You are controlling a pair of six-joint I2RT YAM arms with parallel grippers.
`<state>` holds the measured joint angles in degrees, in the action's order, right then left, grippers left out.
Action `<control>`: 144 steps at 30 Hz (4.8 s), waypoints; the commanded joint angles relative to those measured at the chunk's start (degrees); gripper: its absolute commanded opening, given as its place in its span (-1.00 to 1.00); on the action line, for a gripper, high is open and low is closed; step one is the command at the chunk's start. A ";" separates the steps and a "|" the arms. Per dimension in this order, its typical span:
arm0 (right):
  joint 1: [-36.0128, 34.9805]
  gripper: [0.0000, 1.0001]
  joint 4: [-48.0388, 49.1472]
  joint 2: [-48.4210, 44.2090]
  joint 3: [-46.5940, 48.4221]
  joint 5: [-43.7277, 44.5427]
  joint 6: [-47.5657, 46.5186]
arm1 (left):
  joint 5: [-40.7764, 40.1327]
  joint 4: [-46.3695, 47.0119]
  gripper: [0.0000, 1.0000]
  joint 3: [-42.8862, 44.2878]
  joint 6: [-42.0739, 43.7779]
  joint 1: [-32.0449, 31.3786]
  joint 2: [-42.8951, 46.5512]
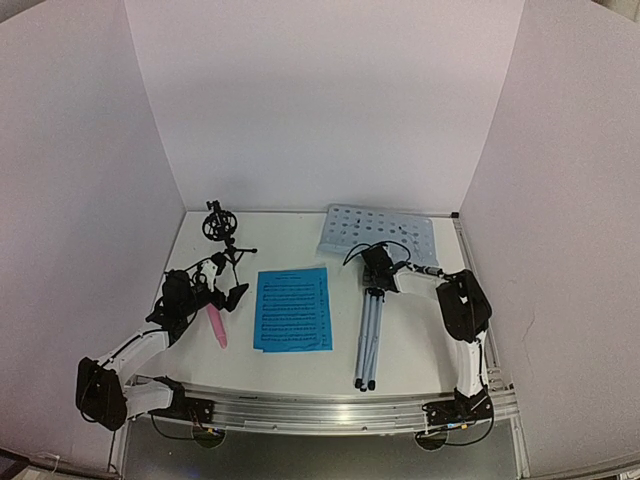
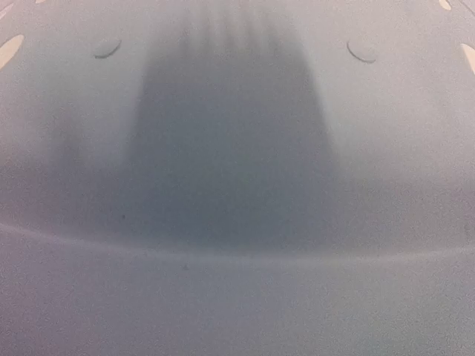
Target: Set up the instrument practice props
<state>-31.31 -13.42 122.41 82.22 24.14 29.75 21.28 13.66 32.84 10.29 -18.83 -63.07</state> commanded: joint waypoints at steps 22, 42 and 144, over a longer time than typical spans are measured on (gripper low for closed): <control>0.02 -1.00 13.51 -12.32 -3.97 8.50 0.10 | 2.18 1.68 0.99 3.22 3.85 -0.17 -1.13; -0.99 -1.00 50.20 -24.49 -5.83 10.12 -17.58 | 9.68 -5.32 0.98 15.15 0.31 -5.98 -12.60; -0.01 -0.94 66.87 -38.55 -32.53 -9.01 -45.06 | 4.69 -5.75 -1.00 82.91 19.60 -23.71 -73.38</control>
<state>-31.20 66.23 89.04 52.18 18.44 -17.29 34.65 7.97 117.88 19.84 -47.29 -137.62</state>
